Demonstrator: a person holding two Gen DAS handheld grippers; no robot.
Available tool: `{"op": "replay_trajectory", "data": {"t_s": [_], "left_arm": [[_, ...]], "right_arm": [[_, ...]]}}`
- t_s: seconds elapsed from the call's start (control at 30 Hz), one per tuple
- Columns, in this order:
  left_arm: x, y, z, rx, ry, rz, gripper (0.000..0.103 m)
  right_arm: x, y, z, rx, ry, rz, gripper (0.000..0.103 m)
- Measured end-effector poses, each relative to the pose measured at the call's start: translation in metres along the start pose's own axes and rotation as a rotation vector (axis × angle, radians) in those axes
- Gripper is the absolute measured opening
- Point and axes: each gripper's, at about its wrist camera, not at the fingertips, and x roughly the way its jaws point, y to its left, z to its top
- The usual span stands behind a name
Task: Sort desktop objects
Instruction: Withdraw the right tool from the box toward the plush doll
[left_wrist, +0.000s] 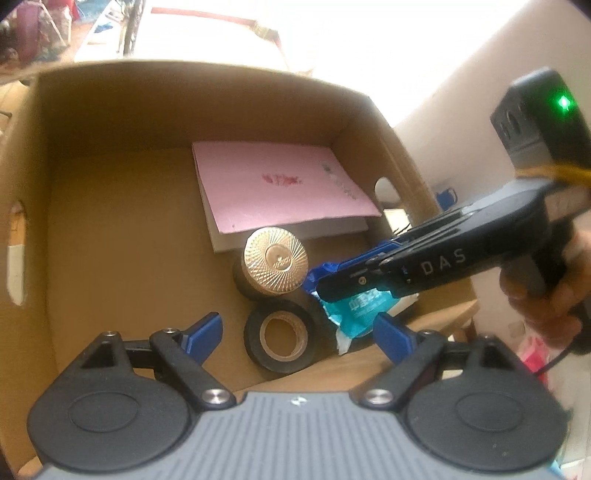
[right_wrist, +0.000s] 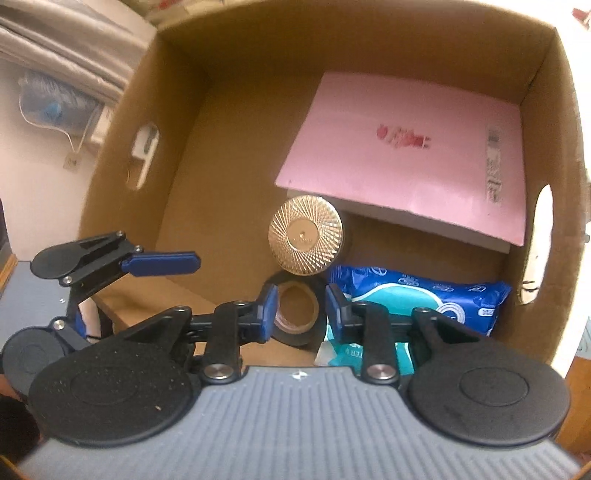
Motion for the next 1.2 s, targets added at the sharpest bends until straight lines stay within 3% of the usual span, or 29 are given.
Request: {"op": "replay_trajectory", "data": {"t_s": [0.1, 0.3, 0.4, 0.47, 0.57, 0.63, 0.7, 0.87, 1.0, 1.2], "left_arm": [[-0.019, -0.011, -0.005, 0.019, -0.053, 0.027, 0.09], [-0.064, -0.043, -0.032, 0.069, -0.187, 0.055, 0.09], [-0.085, -0.061, -0.055, 0.079, -0.262, 0.073, 0.09], [-0.097, -0.072, -0.073, 0.072, -0.317, 0.079, 0.09], [-0.112, -0.086, -0.102, 0.057, -0.388, 0.086, 0.095], [-0.123, -0.094, -0.125, 0.052, -0.443, 0.109, 0.101], [-0.133, -0.101, -0.146, 0.045, -0.485, 0.129, 0.102], [-0.159, -0.104, -0.191, 0.001, -0.556, 0.186, 0.103], [-0.183, -0.1, -0.221, -0.029, -0.649, 0.319, 0.103], [-0.211, -0.089, -0.247, -0.089, -0.69, 0.439, 0.103]], "right_arm": [[-0.013, -0.004, -0.003, 0.0, -0.078, 0.024, 0.033], [-0.055, 0.006, -0.042, 0.022, -0.285, 0.073, 0.053], [-0.079, 0.005, -0.085, 0.046, -0.424, 0.102, 0.069], [-0.093, 0.002, -0.122, 0.072, -0.55, 0.122, 0.088], [-0.106, 0.002, -0.177, 0.103, -0.706, 0.09, 0.1], [-0.108, 0.006, -0.21, 0.13, -0.773, 0.036, 0.102], [-0.102, 0.011, -0.235, 0.143, -0.792, -0.019, 0.102], [-0.088, 0.029, -0.259, 0.071, -0.746, -0.153, 0.102], [-0.084, 0.057, -0.261, -0.048, -0.761, -0.245, 0.102], [-0.085, 0.111, -0.265, -0.212, -0.834, -0.27, 0.102]]}}
